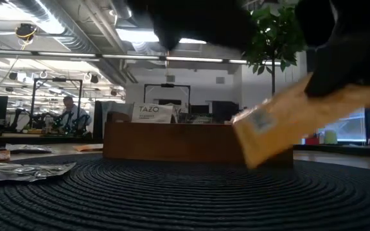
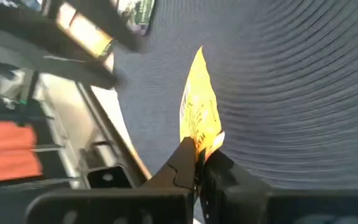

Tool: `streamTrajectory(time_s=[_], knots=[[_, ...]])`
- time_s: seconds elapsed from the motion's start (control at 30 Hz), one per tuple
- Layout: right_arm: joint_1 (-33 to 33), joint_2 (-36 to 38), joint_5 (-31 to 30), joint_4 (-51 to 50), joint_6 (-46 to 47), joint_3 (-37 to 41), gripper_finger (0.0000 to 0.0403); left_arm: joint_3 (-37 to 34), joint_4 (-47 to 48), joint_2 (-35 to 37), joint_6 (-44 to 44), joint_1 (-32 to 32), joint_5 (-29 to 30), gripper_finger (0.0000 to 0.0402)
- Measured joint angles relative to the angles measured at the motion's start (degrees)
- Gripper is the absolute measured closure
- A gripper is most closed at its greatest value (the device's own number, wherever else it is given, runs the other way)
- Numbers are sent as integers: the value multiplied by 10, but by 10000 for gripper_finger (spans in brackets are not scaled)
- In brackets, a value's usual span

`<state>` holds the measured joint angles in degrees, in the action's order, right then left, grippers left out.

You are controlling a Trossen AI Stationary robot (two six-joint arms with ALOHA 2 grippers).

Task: Pick & Place Tea
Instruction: Put the orange tea bag into the right section of the wooden organizer

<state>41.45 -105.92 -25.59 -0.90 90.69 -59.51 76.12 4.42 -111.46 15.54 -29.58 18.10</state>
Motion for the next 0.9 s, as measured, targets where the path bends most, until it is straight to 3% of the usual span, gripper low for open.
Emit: streamTrajectory(time_s=[0.2,0.4,0.53,0.73,0.9], knots=[[0,80,-24,-55,-158,-1,397,0,25,56,3,5,31,315],[0,121,-35,-106,-376,-52,397,0,51,116,93,19,36,315],[0,121,-51,-203,-495,-122,397,2,72,169,98,41,-21,315],[0,119,-168,-365,-655,-217,397,2,74,235,111,107,-163,315],[0,119,-229,-397,-935,-255,397,2,71,242,142,175,-304,315]])
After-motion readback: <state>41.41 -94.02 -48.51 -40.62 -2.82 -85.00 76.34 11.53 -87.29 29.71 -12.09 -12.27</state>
